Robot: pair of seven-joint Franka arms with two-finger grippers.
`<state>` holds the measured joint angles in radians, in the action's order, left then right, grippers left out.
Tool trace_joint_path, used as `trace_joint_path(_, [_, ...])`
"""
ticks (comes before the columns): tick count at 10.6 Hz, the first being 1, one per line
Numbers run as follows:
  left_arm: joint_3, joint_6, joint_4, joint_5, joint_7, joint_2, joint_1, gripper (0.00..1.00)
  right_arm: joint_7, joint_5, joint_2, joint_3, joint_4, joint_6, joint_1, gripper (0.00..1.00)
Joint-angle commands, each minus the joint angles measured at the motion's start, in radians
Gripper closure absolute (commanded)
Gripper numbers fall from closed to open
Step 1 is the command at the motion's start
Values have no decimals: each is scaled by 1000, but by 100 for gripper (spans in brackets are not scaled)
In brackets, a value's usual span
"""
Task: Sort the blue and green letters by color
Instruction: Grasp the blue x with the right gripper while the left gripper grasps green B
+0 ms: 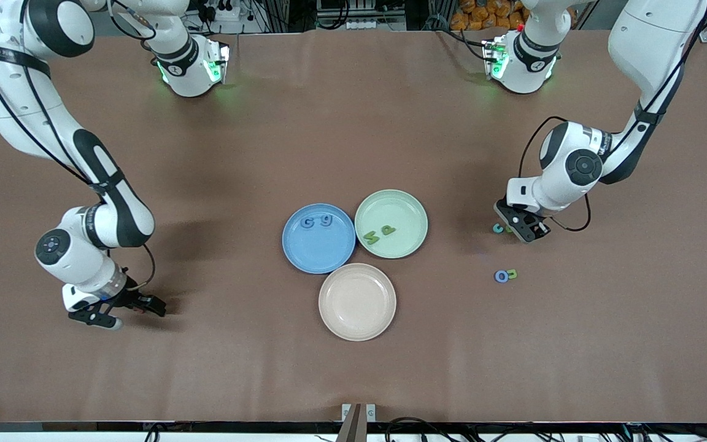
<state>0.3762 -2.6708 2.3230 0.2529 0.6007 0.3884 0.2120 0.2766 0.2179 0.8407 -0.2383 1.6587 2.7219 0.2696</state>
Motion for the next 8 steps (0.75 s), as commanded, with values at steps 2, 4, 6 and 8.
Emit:
trace_joint_path(2, [4,-43,6,16,16,20,14,38,91,-54,31,-10,-71,35,-123,0])
trace_joint_path(4, [4,-64,-1,16,16,36,14,55,115,-52,25,-7,-88,25,-135,0])
trace_joint_path(6, [4,-75,-5,16,16,46,17,67,107,-43,-23,-7,-86,-63,-116,0])
trace_joint_path(8, [6,-80,-7,16,14,47,30,100,61,-43,-44,-7,-82,-123,-96,0])
